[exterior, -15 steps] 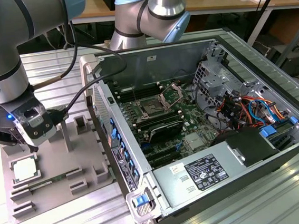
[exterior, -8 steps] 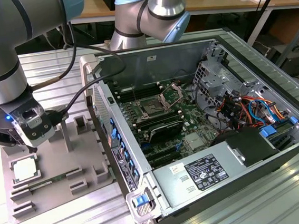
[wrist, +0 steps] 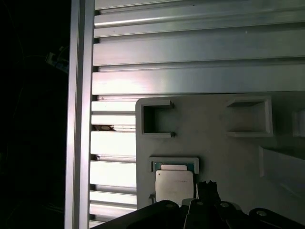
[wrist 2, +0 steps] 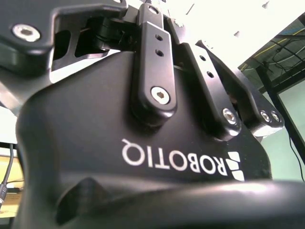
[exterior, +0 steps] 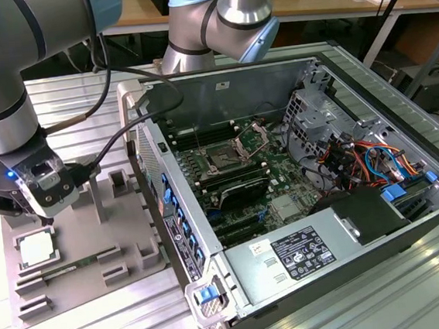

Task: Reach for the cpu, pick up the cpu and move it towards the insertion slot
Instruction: 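Reach for the cpu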

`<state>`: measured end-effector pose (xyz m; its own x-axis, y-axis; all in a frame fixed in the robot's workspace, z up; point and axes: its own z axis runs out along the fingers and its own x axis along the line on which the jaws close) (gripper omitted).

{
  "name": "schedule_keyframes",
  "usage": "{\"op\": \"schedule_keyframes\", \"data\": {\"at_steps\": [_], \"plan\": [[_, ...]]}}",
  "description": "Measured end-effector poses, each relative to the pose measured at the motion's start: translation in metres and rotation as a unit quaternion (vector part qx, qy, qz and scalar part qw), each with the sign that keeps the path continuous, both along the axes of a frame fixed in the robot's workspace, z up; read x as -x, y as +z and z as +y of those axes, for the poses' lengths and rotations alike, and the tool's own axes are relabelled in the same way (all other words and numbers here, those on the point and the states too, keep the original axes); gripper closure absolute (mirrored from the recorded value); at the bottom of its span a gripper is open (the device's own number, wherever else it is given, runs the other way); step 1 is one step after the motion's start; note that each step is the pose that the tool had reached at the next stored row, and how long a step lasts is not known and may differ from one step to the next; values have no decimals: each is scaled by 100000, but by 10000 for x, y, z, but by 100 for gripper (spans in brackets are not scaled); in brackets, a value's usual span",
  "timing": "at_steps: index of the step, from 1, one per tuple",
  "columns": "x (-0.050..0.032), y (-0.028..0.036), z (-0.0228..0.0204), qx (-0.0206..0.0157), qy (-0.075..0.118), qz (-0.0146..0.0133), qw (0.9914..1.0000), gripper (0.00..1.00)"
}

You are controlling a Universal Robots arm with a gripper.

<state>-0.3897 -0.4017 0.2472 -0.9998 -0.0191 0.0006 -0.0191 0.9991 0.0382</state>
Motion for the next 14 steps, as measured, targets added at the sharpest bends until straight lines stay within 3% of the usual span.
{"op": "schedule_keyframes", "data": {"at_steps": [14], "plan": [[0,-36,-3,2,-1,-1,100000,89]]}}
